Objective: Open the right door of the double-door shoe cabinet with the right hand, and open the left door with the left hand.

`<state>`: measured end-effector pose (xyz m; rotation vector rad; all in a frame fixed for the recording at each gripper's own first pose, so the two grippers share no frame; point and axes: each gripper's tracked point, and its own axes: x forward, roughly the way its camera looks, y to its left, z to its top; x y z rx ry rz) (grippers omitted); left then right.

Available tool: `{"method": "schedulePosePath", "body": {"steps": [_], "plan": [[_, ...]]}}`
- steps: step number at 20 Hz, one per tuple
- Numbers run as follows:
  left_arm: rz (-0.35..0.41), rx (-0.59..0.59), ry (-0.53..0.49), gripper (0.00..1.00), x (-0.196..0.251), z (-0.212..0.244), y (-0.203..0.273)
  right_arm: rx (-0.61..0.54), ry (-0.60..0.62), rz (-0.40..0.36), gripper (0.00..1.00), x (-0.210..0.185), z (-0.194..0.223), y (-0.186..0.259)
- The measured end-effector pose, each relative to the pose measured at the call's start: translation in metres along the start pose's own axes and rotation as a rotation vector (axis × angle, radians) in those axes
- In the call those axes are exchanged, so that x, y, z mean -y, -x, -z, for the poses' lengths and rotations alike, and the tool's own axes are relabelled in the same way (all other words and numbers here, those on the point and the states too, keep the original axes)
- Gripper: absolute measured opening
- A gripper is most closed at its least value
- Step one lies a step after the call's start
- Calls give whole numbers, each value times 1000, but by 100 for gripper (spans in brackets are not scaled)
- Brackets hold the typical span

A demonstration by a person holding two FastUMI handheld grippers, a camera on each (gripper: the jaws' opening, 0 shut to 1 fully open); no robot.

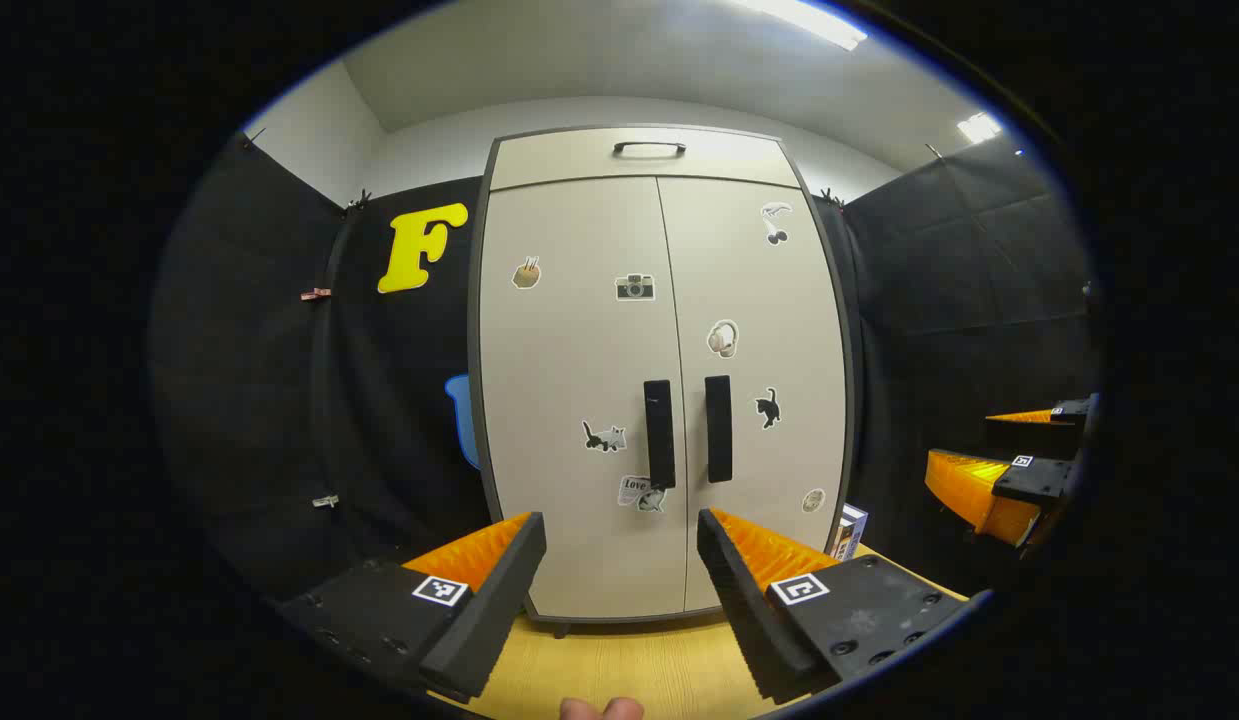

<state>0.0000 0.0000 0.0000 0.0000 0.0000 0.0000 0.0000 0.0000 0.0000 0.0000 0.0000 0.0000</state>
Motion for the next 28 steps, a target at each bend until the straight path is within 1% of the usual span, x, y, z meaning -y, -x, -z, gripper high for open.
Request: {"method": "schedulePosePath", "body": {"steps": [8,17,20,24,28], "plan": [[-16,0,5,94,-12,3,8,-2,-9,-2,97,-8,0,5],[-18,5,1,94,-21,5,10,9,1,-15,98,-21,-4,5],[-14,6,-8,94,-24,6,11,11,-16,-46,97,-33,-7,3],[-19,0,-12,94,-34,11,13,28,-42,-65,97,-48,-17,-11],[-26,-14,-19,94,-47,20,17,67,-18,-77,97,-67,-32,-38]]}}
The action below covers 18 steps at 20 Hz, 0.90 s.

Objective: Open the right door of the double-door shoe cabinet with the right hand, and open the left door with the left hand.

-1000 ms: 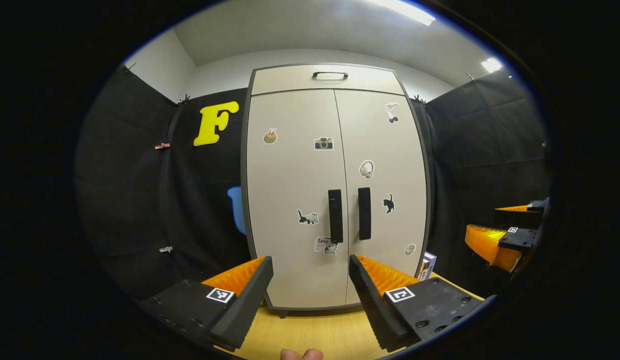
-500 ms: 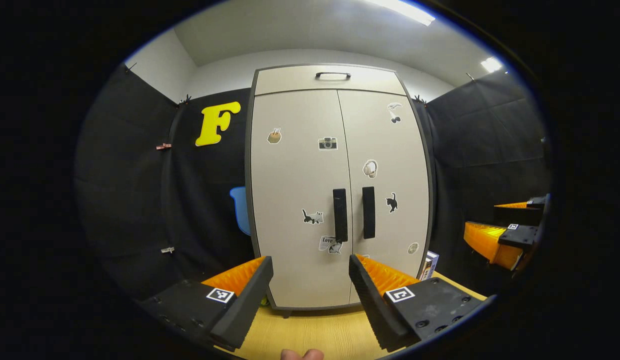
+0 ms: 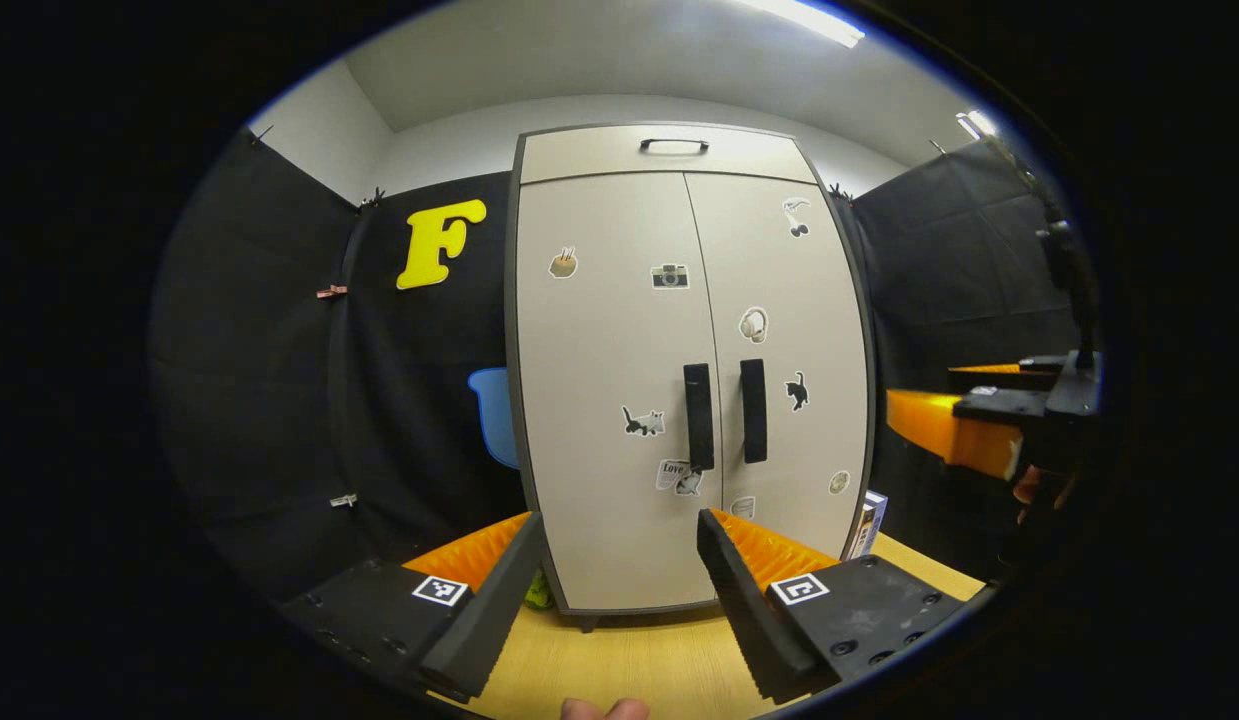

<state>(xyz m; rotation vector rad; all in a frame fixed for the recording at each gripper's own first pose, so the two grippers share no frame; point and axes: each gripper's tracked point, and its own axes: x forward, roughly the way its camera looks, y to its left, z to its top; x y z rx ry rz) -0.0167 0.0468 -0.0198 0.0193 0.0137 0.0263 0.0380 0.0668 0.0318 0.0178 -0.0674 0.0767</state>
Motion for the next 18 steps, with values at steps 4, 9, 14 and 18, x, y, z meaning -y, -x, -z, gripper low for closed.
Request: {"method": "schedulePosePath", "body": {"steps": [4,9,14,18], "plan": [[-7,-10,-4,94,-14,7,4,7,-15,-34,97,-24,-3,-35],[-16,-27,1,94,-29,19,6,11,-3,-44,98,-47,7,-91],[-38,-45,18,94,-43,28,2,24,-51,-37,97,-60,12,-142],[-53,-48,30,94,-52,34,1,-2,-39,-22,97,-67,32,-178]]}}
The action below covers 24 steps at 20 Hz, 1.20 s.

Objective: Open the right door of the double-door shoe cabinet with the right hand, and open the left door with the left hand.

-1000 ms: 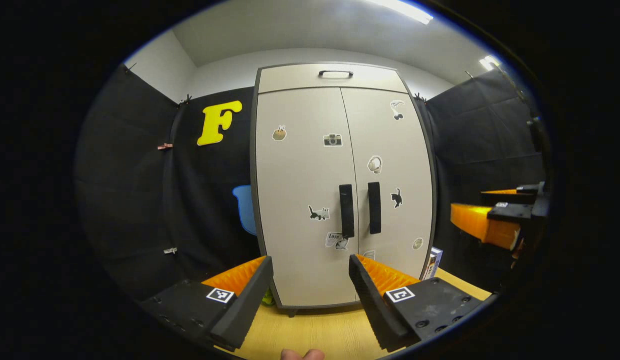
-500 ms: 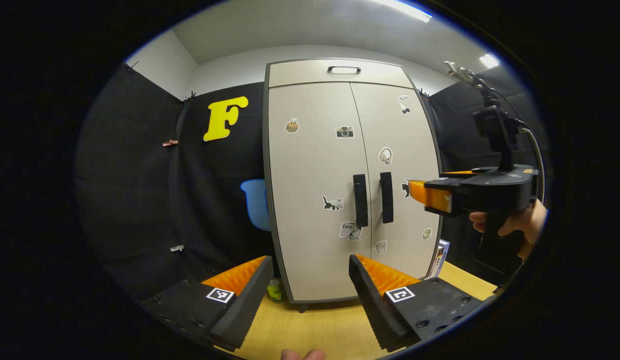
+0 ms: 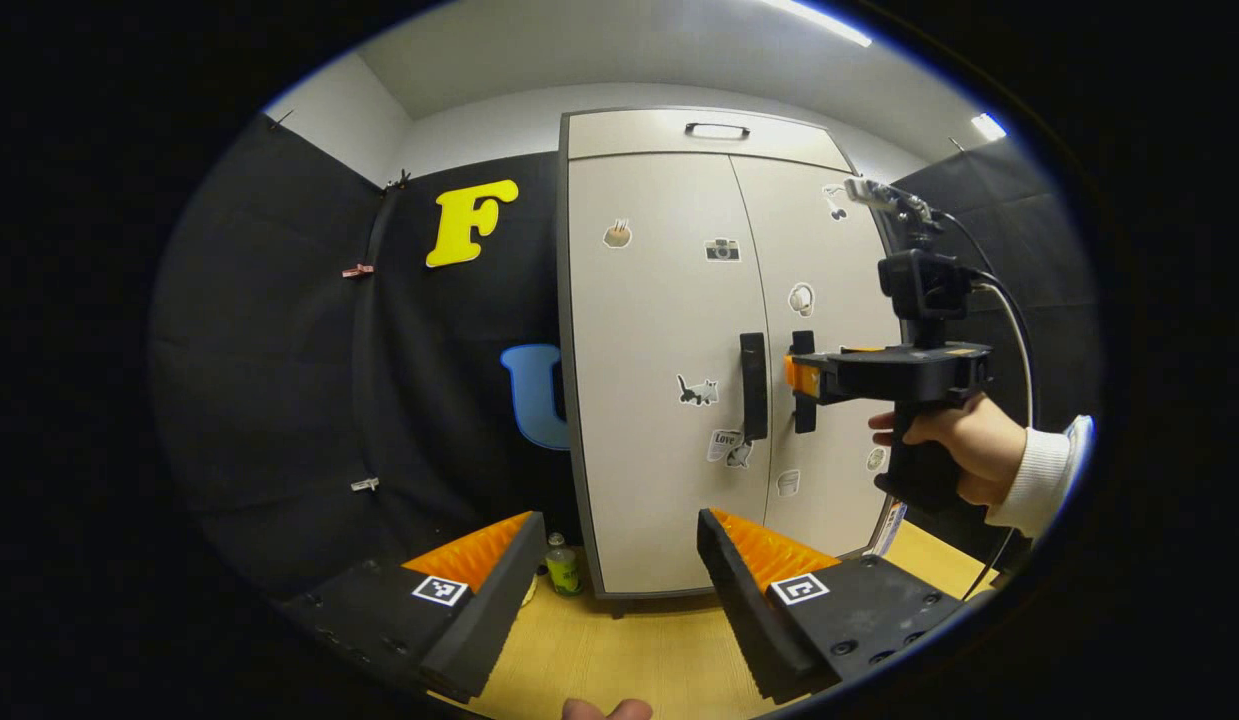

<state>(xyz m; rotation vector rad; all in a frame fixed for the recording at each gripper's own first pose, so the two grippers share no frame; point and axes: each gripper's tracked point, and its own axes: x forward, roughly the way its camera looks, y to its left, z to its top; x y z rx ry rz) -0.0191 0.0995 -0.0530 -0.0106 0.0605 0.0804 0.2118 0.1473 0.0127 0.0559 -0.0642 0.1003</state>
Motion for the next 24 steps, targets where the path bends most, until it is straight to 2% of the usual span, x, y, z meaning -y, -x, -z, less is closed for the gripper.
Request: {"method": "schedulePosePath", "body": {"steps": [1,3,4,6,7,8,11,12,13,14,18,19,24], "plan": [[-6,1,2,94,-4,1,0,-13,9,9,93,0,8,-7],[-22,5,-10,94,-10,2,-1,-34,24,14,77,-4,23,-23],[-28,7,-17,94,-12,3,-1,-62,22,19,62,-4,33,-30],[-38,5,-16,94,-16,3,-2,-99,6,19,41,-7,47,-36],[-41,0,-9,94,-18,4,-4,-65,4,31,41,-3,40,-41],[-46,-5,-2,94,-20,5,-5,-86,-9,30,36,-3,45,-42],[-60,-14,-4,94,-26,8,-5,-76,-3,37,31,-4,41,-34],[-63,-15,-4,94,-29,8,-4,-86,2,33,21,-4,45,-34],[-65,-17,-1,94,-29,9,-4,-81,0,33,25,-3,42,-36],[-67,-19,3,94,-30,9,-4,-85,-5,36,20,-3,42,-34],[-74,-25,15,94,-31,11,2,-114,-24,36,20,-1,39,-26],[-76,-22,18,94,-31,10,4,-119,-17,34,16,-2,44,-31],[-85,-14,17,94,-24,5,11,-123,-28,22,16,3,38,-8]]}}
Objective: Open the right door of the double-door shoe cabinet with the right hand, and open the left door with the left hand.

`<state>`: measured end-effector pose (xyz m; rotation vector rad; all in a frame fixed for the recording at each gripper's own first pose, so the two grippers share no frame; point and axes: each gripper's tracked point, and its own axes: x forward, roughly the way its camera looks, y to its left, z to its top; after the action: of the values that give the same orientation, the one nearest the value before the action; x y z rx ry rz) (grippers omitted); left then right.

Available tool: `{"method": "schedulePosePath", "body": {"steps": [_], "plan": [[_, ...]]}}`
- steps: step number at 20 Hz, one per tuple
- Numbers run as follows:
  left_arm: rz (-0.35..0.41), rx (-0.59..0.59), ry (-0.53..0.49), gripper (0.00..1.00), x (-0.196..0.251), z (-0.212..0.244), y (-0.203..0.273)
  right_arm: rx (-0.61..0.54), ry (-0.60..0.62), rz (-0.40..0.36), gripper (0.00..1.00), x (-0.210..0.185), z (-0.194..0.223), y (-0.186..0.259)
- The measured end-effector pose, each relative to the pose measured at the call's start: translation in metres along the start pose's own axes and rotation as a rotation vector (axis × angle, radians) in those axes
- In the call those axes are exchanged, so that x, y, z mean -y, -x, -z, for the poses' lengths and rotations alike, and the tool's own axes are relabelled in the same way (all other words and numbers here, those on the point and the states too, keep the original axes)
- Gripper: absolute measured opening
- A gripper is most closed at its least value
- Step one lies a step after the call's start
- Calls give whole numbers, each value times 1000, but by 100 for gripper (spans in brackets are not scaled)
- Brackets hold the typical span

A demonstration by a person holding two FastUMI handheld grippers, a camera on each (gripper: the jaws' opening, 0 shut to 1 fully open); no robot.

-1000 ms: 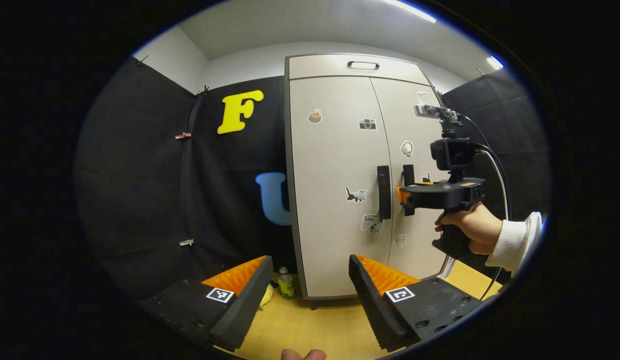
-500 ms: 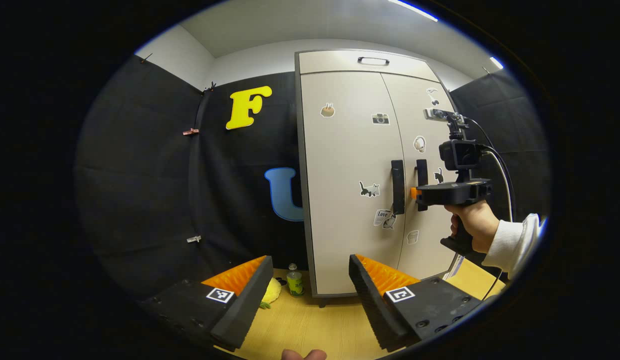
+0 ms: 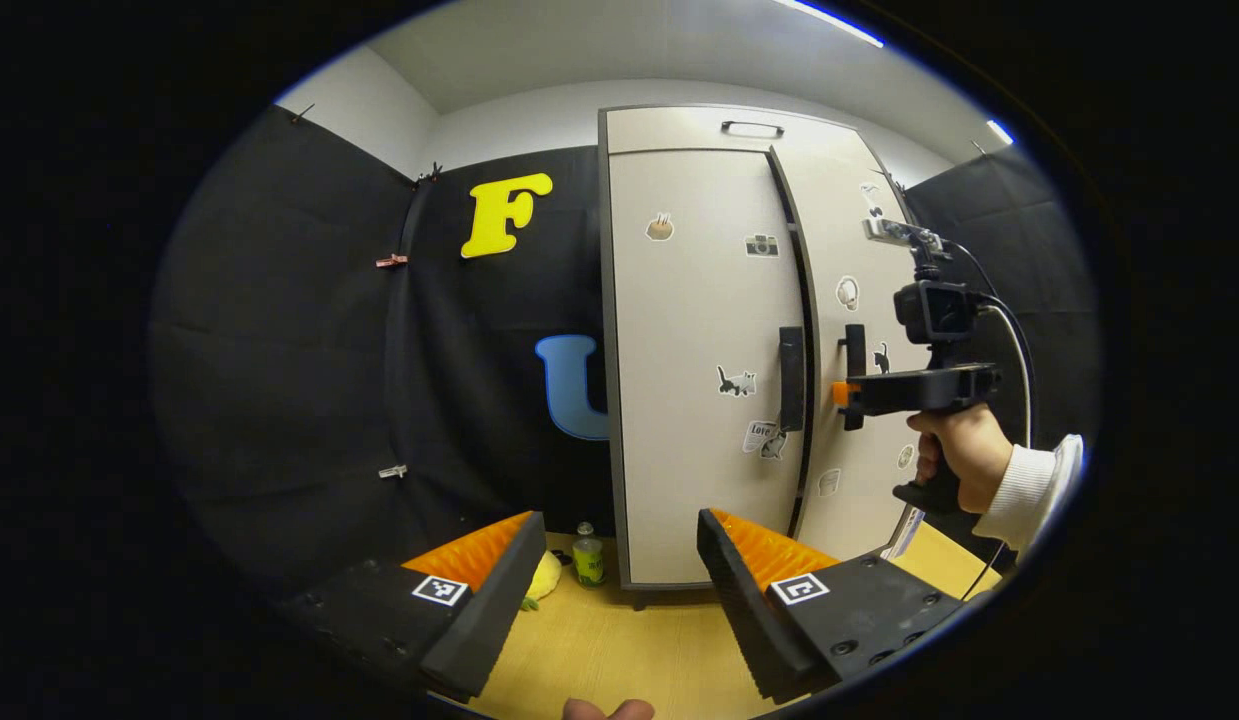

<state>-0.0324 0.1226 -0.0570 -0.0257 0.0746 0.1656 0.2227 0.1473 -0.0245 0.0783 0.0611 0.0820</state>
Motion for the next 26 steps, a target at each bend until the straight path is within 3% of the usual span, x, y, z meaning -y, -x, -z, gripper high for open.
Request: {"method": "schedulePosePath", "body": {"steps": [16,26], "plan": [[-12,2,-17,94,58,-10,37,16,-30,-95,15,49,-7,70],[21,18,-2,94,118,-29,33,-21,21,-75,14,107,0,102]]}}
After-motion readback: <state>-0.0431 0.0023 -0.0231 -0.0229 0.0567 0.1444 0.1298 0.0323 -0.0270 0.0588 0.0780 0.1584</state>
